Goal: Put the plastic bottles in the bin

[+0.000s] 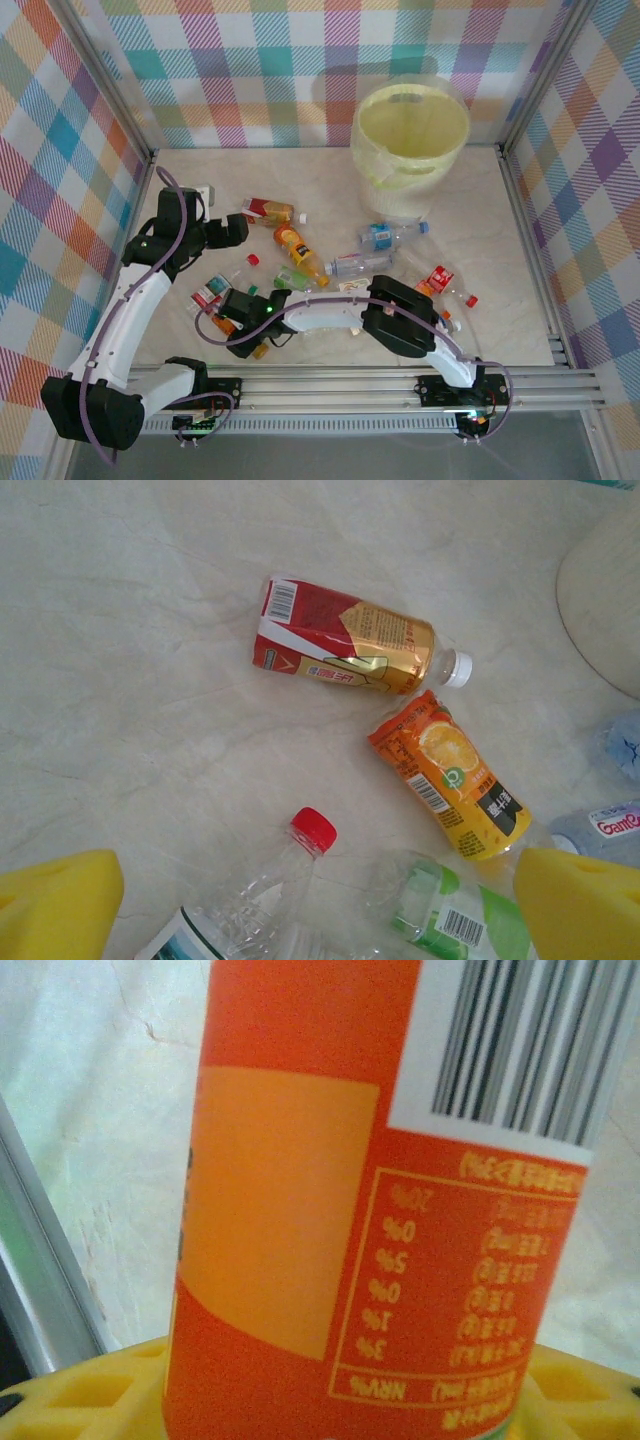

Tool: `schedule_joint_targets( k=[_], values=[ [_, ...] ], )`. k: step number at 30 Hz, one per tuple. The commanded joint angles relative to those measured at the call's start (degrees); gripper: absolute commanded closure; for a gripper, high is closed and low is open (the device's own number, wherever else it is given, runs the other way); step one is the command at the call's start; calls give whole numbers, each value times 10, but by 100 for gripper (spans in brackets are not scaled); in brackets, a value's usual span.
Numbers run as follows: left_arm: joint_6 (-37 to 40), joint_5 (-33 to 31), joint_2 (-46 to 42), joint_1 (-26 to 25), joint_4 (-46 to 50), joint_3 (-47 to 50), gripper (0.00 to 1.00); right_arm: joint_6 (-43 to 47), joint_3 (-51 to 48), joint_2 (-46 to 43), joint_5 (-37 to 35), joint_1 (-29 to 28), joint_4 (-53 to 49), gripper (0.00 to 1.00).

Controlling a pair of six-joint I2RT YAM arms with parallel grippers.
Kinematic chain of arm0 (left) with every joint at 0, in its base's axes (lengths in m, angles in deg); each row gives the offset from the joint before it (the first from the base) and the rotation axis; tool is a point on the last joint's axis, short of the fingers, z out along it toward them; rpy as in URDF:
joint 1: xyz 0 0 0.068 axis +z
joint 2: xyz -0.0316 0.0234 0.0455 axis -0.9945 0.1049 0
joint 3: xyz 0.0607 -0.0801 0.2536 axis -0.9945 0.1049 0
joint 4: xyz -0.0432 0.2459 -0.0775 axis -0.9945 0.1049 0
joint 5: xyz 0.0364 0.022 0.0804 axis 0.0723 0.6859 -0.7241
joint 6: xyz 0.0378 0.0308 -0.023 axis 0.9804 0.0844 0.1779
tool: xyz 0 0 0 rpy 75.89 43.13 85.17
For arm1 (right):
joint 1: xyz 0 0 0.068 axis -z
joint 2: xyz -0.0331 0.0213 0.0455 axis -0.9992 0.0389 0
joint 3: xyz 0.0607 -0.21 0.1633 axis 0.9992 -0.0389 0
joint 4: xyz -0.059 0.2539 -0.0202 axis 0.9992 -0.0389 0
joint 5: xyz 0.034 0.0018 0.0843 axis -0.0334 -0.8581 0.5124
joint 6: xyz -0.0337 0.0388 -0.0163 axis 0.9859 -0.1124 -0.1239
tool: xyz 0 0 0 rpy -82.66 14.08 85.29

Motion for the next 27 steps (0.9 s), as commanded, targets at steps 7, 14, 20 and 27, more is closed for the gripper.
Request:
schedule_joint_targets(
  k=[7, 14, 20, 27],
  values=[
    [-30, 7, 59, -2, -10, -87, 0, 35, -62, -97, -1, 24, 33, 39],
    [-14, 78, 107, -2, -53, -126, 0, 42, -105, -176, -21, 50, 15, 39],
    [-13, 209, 122, -2, -112, -142, 0, 40, -148, -261, -38, 86, -15, 39],
    [-44, 345, 90, -3, -244, -94, 0, 44, -177, -344, -62, 136, -68, 39]
  ],
)
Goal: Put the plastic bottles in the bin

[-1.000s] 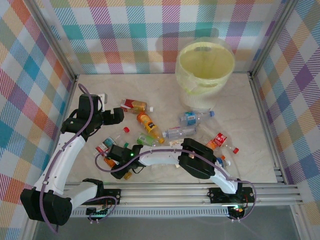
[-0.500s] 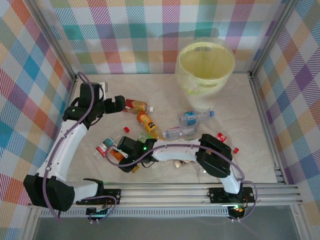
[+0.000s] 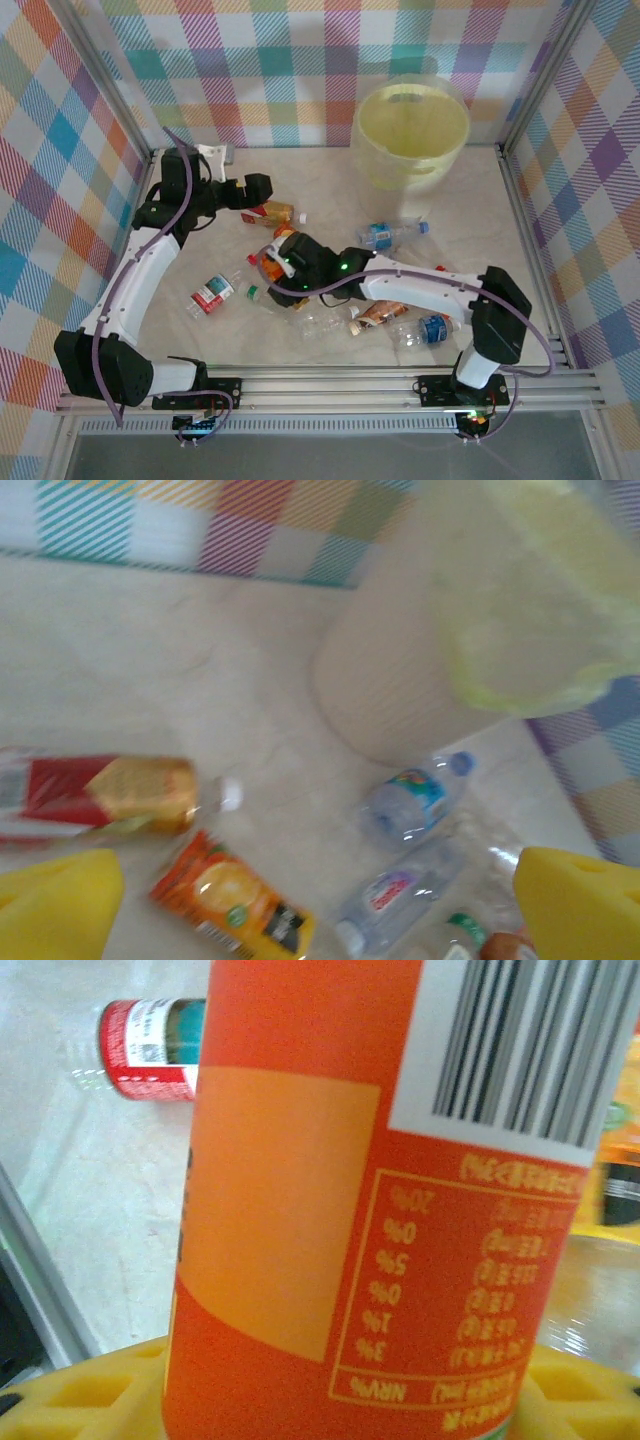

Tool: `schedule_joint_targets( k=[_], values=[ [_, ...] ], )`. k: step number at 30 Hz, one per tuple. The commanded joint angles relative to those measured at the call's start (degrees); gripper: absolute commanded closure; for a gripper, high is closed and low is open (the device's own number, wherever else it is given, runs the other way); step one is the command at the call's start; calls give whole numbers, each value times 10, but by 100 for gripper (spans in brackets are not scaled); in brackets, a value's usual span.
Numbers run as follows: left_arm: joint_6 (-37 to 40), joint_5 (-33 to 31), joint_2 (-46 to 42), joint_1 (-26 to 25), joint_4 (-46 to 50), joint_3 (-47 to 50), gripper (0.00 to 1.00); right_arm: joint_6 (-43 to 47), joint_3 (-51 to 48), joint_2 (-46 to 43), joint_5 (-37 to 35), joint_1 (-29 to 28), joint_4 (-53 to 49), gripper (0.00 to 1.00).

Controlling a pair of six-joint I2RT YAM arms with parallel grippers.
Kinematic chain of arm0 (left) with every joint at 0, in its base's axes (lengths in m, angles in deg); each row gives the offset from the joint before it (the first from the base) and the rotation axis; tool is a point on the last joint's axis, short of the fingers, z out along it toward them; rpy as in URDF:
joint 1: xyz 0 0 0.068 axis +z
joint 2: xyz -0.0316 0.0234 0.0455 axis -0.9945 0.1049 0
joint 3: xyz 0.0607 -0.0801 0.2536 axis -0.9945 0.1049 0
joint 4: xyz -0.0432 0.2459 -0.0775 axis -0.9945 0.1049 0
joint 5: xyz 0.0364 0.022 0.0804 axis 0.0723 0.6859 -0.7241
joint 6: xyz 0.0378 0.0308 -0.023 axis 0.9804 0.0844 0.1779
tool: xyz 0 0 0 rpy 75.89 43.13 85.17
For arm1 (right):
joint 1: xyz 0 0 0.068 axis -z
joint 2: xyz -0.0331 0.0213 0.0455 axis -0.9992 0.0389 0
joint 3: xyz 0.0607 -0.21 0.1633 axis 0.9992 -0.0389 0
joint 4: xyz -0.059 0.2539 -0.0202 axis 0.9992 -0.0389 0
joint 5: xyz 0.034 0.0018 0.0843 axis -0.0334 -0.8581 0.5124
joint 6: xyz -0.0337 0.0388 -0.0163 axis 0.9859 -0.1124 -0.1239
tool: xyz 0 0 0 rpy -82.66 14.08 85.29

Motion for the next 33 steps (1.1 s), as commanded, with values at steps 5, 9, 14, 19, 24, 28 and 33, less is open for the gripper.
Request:
schedule_joint_targets(
  k=[5, 9, 14, 19, 24, 28, 33],
  values=[
    [-22, 141, -68, -5, -134, 54, 0, 22, -18, -87, -38, 59, -71, 39],
    [-21, 169, -86, -10, -137, 59, 0, 39, 4, -116, -55, 102, -98, 39],
    [-19, 173, -91, -40, -124, 67, 0, 65, 56, -135, -68, 166, -117, 39],
    [-3, 151, -94, -71, -104, 68, 0, 84, 140, -123, -69, 232, -134, 39],
    [6, 138, -87, -96, -89, 64, 0, 93, 219, -98, -52, 293, -137, 39],
    [12, 131, -85, -105, -78, 60, 0, 93, 290, -64, -43, 330, -139, 39],
    [18, 124, -83, -107, -71, 59, 0, 81, 359, -10, -48, 365, -132, 40]
  ],
)
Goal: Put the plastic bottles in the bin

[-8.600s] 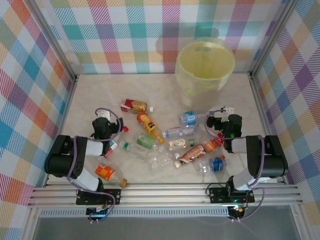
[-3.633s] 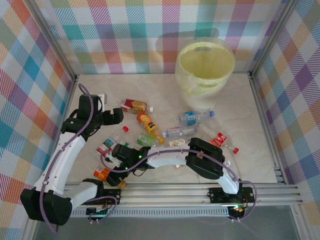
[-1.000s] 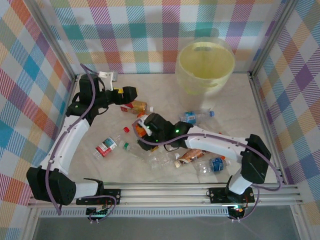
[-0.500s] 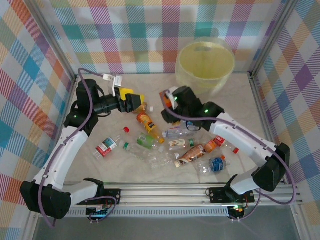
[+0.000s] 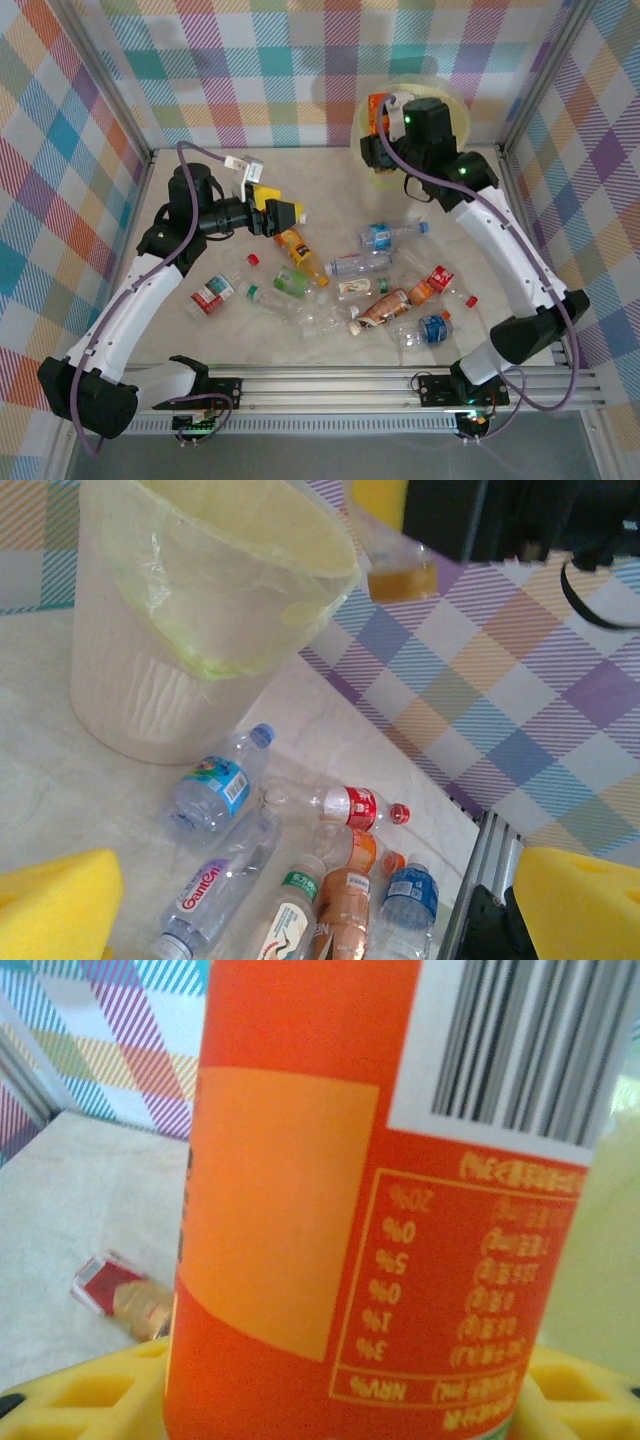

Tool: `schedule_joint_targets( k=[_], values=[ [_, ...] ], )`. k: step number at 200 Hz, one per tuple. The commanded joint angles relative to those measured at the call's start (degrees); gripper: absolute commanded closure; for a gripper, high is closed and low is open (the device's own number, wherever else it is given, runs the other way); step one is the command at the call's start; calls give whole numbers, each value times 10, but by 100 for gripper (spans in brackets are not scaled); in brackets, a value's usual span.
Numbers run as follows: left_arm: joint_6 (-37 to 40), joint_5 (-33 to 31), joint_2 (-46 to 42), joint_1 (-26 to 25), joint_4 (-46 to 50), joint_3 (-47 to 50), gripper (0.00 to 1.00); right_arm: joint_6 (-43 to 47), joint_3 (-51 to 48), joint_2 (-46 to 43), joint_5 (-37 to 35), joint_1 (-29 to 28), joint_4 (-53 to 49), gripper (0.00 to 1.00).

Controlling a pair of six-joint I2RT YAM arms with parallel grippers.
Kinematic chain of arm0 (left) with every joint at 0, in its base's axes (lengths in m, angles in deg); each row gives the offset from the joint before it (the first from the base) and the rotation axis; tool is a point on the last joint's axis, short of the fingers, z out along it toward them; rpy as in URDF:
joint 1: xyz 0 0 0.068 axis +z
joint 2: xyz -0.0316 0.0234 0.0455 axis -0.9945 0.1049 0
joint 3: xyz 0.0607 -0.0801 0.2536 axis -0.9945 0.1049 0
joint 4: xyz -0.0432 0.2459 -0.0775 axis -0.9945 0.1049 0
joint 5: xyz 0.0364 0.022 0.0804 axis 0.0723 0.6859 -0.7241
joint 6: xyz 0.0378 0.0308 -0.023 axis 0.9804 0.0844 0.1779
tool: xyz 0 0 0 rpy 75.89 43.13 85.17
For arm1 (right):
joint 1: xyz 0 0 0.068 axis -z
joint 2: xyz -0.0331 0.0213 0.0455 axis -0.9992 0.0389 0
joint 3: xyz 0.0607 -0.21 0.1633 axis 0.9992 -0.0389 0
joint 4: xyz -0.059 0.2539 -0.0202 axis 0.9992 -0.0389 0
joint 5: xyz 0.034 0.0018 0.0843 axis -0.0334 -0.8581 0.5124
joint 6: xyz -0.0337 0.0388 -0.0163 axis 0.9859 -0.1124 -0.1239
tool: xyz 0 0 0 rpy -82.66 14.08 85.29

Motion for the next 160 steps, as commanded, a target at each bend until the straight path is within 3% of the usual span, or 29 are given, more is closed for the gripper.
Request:
schedule_joint_targets(
  k=[1, 82, 160],
  values=[
    [13, -8, 1, -8, 12, -3, 0, -8, 49, 43, 0, 23, 6, 40],
    [20, -24, 12, -10, 38, -10, 0, -52, 195, 183, -21, 104, -46, 41],
    [29, -35, 35, -10, 56, -19, 0, -42, 301, 295, 45, 164, -164, 42]
  ],
)
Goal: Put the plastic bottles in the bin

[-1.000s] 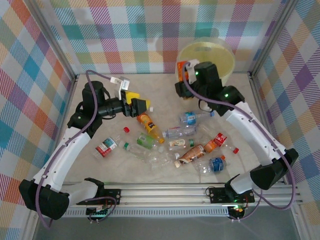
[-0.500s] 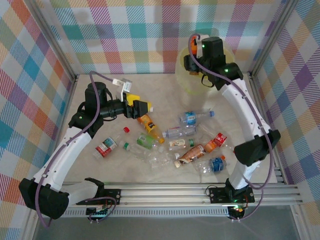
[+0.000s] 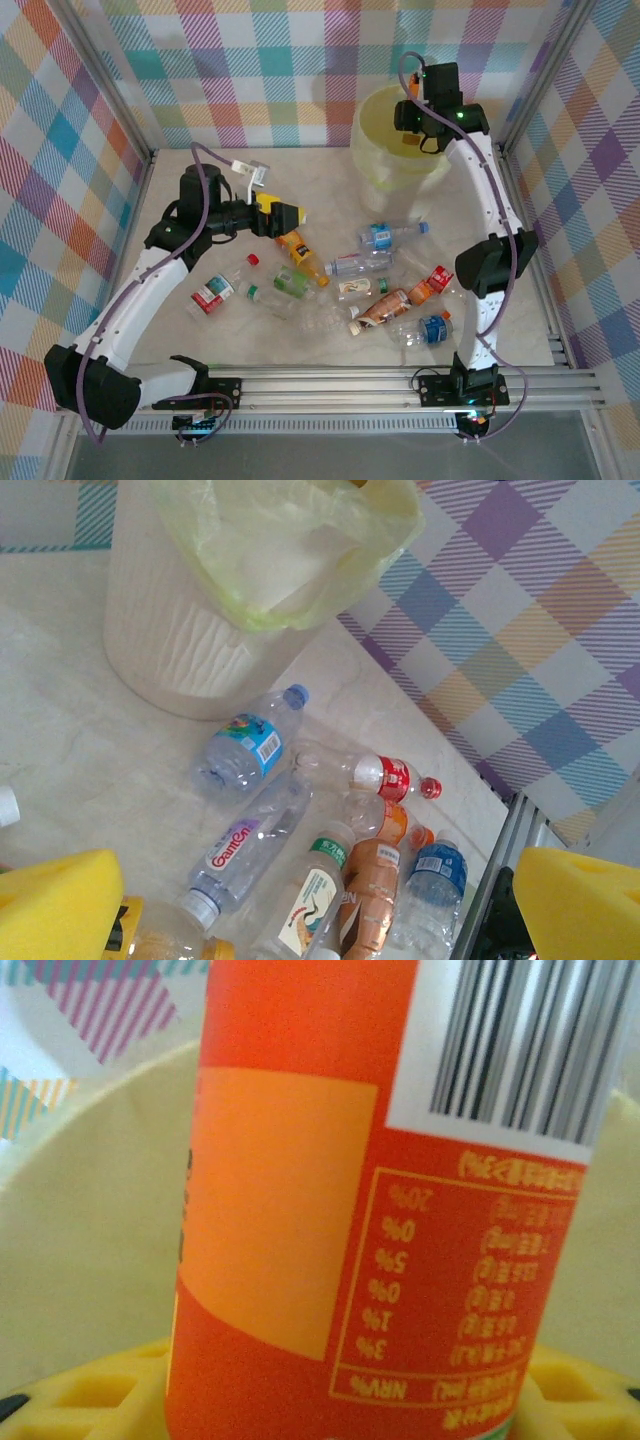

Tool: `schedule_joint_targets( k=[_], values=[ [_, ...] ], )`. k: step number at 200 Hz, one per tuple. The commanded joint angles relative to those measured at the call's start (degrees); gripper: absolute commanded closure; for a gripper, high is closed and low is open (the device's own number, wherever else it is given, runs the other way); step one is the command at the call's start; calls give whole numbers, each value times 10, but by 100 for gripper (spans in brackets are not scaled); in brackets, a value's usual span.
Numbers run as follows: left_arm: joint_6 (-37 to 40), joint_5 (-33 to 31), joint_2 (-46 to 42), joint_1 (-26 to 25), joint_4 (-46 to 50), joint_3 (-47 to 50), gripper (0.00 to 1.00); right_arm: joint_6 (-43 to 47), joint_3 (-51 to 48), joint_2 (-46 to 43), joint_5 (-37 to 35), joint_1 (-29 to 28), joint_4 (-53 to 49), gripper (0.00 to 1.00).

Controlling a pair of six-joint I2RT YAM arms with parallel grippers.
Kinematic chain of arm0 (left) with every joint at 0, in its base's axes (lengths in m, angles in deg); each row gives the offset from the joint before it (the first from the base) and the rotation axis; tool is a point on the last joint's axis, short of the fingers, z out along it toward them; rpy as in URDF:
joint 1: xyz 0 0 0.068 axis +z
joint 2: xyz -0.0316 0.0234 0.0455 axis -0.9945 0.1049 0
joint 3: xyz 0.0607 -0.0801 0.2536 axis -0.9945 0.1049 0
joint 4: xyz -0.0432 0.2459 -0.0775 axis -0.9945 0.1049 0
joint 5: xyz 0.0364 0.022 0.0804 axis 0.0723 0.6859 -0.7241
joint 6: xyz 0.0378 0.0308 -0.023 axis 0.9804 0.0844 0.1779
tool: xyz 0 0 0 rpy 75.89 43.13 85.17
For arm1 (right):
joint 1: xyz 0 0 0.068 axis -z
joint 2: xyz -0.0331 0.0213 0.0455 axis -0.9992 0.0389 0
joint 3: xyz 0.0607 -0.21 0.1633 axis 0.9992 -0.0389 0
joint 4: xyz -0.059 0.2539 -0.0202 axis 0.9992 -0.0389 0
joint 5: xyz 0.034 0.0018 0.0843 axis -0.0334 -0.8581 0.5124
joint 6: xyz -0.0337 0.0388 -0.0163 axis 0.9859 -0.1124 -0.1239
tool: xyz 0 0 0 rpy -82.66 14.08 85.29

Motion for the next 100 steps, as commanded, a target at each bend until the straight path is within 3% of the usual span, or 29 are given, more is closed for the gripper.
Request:
schedule_joint_targets(
  k=[1, 100],
  values=[
    [13, -5, 5, -9, 12, -18, 0, -1, 23, 21, 35, 8, -51, 42],
    [13, -1, 23, -10, 19, -22, 0, -9, 108, 112, 71, 23, -145, 41]
  ],
)
